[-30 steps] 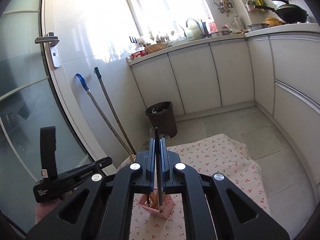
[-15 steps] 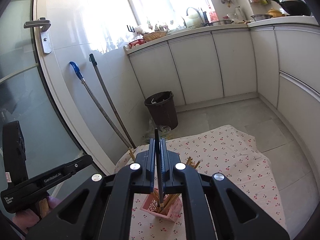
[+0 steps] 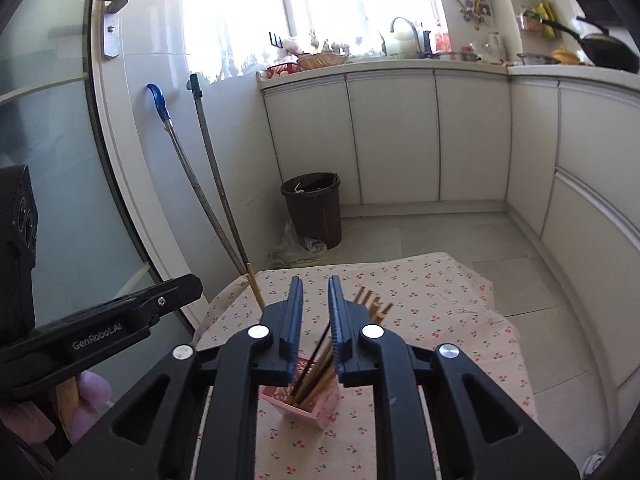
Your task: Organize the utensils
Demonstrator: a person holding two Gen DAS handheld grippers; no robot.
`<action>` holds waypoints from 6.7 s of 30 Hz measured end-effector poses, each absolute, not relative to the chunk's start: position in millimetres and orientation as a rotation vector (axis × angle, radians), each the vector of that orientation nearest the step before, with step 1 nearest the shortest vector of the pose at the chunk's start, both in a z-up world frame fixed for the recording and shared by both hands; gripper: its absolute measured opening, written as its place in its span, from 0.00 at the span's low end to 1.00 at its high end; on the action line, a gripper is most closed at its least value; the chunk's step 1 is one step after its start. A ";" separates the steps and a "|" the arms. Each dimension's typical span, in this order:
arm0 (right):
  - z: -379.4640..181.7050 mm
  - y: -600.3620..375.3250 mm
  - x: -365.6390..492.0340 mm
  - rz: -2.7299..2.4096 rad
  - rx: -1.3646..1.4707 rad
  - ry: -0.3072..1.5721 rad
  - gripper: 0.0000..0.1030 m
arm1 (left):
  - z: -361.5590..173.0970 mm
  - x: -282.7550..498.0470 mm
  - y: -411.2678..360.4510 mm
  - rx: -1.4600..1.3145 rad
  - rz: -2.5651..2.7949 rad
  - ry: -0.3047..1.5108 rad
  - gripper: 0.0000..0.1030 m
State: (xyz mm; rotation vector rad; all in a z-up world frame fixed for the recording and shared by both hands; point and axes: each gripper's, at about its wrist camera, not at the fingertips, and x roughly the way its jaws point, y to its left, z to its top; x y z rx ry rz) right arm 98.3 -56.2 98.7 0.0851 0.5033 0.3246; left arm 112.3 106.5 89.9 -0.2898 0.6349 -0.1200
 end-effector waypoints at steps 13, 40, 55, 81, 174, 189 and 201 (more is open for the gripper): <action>89.6 -137.8 40.8 0.120 0.057 0.519 0.65 | 80.9 72.5 32.7 -0.148 -0.170 0.599 0.54; 64.6 -178.2 9.5 -0.196 0.051 0.495 0.93 | 53.5 36.9 -7.9 0.039 -0.052 0.553 0.93; 52.9 -178.8 18.5 -0.184 0.087 0.562 0.93 | 50.4 45.4 -1.4 0.013 -0.040 0.585 0.93; 50.2 -180.0 21.3 -0.172 0.096 0.581 0.93 | 48.6 49.1 -0.8 0.013 -0.042 0.604 0.93; 41.8 -180.4 26.4 -0.161 0.118 0.630 0.93 | 36.4 55.3 -5.5 0.029 -0.056 0.656 0.93; 40.6 -181.3 27.6 -0.161 0.124 0.638 0.93 | 33.7 57.2 -6.6 0.027 -0.052 0.668 0.93; 39.9 -181.3 28.2 -0.161 0.123 0.640 0.93 | 33.3 56.5 -6.8 0.028 -0.050 0.670 0.93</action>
